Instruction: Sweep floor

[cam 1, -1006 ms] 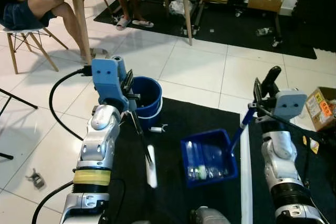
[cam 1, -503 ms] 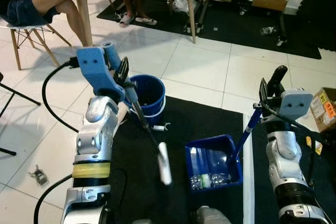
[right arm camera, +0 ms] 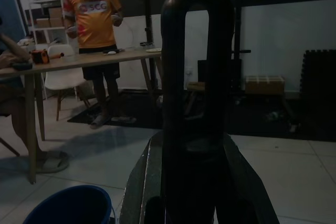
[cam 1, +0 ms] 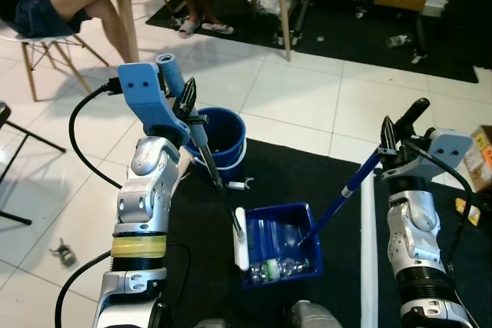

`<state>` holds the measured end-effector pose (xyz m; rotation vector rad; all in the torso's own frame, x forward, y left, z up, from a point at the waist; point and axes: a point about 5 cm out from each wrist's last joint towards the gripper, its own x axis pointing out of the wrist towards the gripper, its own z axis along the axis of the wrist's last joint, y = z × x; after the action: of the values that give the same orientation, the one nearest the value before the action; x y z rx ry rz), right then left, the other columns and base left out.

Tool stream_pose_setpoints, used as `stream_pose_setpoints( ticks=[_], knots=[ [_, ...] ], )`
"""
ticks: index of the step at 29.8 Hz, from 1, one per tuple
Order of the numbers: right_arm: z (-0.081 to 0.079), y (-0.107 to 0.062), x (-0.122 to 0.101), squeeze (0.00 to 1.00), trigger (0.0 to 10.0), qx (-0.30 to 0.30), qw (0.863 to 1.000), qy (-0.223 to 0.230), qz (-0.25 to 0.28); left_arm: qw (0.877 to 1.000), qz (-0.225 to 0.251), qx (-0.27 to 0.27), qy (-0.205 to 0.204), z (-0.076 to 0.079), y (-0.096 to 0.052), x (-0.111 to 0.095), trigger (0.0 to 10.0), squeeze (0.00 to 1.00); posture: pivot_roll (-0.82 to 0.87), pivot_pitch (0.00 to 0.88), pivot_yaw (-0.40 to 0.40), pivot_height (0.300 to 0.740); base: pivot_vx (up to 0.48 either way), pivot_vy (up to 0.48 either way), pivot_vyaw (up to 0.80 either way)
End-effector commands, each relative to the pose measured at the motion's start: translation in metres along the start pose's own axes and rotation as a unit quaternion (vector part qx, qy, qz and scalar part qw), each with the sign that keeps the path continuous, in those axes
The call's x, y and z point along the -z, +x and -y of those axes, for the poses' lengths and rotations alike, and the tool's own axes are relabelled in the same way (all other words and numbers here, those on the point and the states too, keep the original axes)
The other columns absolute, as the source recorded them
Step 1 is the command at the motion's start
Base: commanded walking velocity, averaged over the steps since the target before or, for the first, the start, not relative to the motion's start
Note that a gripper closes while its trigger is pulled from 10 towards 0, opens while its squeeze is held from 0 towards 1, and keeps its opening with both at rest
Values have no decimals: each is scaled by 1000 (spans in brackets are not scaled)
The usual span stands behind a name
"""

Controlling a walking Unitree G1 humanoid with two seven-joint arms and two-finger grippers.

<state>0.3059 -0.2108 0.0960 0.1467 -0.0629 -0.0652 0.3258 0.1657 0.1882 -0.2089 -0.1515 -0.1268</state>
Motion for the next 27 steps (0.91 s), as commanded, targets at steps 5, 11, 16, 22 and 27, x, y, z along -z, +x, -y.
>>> stream_pose_setpoints(
  ticks=[5,11,16,22,27],
  knots=[
    [6,3,-17,0,10000,6,999,40,34,1000,-6,8,-4,6,-2,6,10000,0,37,27,2,740,0,0,0],
    [15,2,-23,0,10000,-3,998,-46,39,1000,-16,17,3,11,-4,13,10000,0,37,27,2,740,0,0,0],
    [19,2,-23,0,10000,-8,996,-82,38,998,-35,39,25,26,-6,30,10000,0,25,28,10,740,0,0,0],
    [14,1,-20,0,10000,-7,998,-57,35,995,-42,44,75,21,-10,37,10000,0,27,29,11,740,0,0,0],
    [13,2,-20,0,10000,-6,998,-55,34,994,-47,41,87,17,-13,40,10000,0,35,30,10,740,0,0,0]
  ],
)
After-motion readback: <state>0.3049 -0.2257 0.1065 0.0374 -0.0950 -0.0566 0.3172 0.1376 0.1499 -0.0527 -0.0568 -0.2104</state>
